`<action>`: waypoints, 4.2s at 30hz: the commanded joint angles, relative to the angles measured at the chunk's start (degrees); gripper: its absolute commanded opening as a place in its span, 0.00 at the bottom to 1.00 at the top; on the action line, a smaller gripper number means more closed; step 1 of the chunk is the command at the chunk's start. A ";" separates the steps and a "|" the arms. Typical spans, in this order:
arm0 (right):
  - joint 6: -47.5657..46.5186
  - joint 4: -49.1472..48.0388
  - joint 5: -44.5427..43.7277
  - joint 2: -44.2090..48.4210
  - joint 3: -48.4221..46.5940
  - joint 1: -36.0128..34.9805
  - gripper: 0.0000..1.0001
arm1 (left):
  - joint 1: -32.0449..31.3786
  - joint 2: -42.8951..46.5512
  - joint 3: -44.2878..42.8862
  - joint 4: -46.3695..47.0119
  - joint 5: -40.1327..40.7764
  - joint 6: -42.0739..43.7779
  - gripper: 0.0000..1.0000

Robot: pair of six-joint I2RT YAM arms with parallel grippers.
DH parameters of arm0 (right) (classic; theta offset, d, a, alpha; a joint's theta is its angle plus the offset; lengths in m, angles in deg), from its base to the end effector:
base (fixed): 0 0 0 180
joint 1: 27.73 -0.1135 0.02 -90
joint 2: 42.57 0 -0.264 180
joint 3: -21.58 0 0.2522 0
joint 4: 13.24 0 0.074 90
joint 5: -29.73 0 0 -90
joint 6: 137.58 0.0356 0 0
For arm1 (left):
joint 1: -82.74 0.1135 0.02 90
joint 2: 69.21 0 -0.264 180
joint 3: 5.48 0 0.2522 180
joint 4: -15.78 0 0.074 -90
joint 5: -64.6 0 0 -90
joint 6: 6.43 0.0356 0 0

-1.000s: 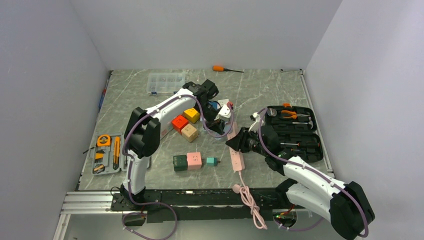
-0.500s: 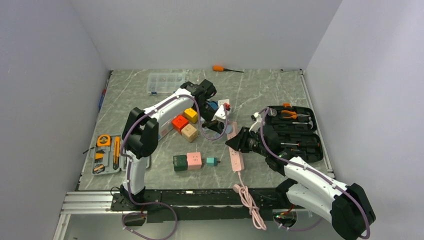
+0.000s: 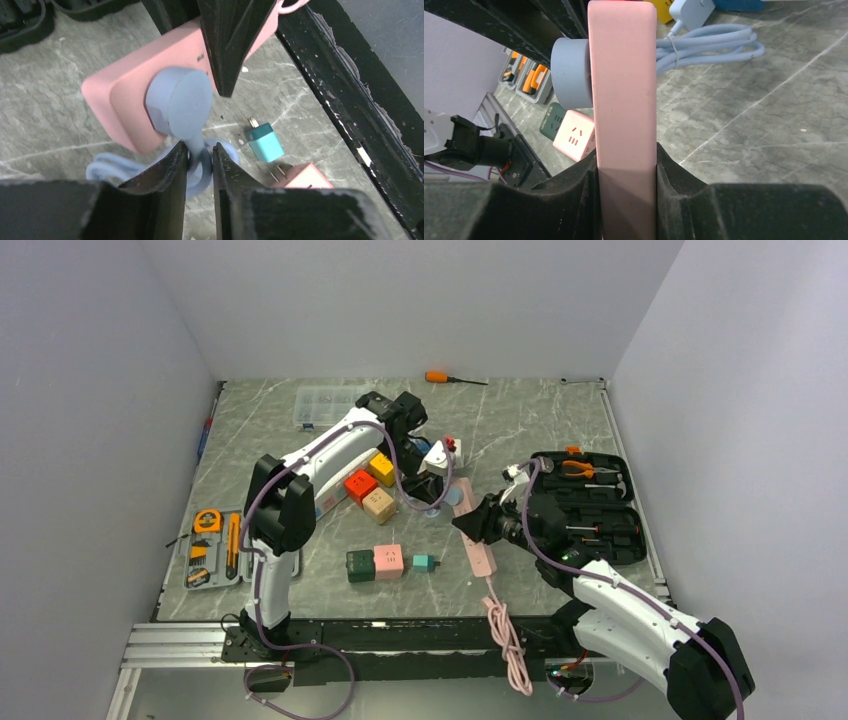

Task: Pull the plug off the socket
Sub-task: Remove the plug from the socket.

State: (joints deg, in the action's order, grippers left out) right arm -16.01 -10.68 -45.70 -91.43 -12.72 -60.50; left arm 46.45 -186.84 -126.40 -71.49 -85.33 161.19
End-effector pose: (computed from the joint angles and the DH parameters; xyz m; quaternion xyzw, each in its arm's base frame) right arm 0.1583 0.1126 0.2170 -0.0837 0.7972 0.4001 0.4444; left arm 0.3073 -0.2639 0.2705 0.7395 0.4498 -0.4506 0.2186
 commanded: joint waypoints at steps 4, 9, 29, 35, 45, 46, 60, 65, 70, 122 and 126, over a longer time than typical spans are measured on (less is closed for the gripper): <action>-4.63 -9.73 -5.11 -0.34 -1.32 1.64 0.00 | 2.74 0.76 0.35 -11.35 1.98 -0.20 0.53; -5.49 -11.88 -4.62 -1.56 -1.82 -1.22 0.00 | 2.75 3.14 3.69 -3.75 2.35 -4.58 0.99; -10.75 -7.63 -1.62 0.83 -5.32 -6.60 0.00 | 4.93 6.14 -3.64 -12.21 -2.13 4.40 1.00; -11.45 -7.65 -0.87 1.55 -5.80 -6.56 0.00 | 4.03 5.84 -13.41 -16.83 10.86 13.31 0.99; -14.23 -8.24 0.89 2.66 -6.41 -6.61 0.00 | 0.00 2.25 -7.65 -16.09 4.62 16.98 0.99; -14.64 -8.16 0.86 2.78 -6.44 -6.65 0.00 | 0.00 1.13 -8.46 -16.62 4.08 16.32 0.99; -16.54 -12.00 -0.07 3.98 -5.00 -6.60 0.00 | -0.28 -4.70 -10.84 -16.66 -1.83 15.33 0.94; -16.45 -16.09 -1.44 4.11 -3.57 -6.60 0.00 | -0.27 -6.44 -13.22 -16.68 -2.92 14.12 0.61; -16.33 -18.27 -1.32 2.97 -2.69 -6.56 0.00 | -0.36 -6.41 -14.40 -16.46 -4.73 13.80 0.54; -18.49 -23.86 -8.13 5.00 -0.18 -6.48 0.00 | -1.65 -6.02 -5.83 -16.80 -16.13 4.05 0.00; -17.89 -24.28 -7.73 4.55 0.23 -6.47 0.00 | -1.67 -6.33 -6.56 -16.78 -16.03 3.93 0.00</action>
State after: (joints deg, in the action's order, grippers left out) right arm -33.89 -20.17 -53.24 -87.36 -10.22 -67.04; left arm 47.56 -192.81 -132.10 -85.20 -100.47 164.91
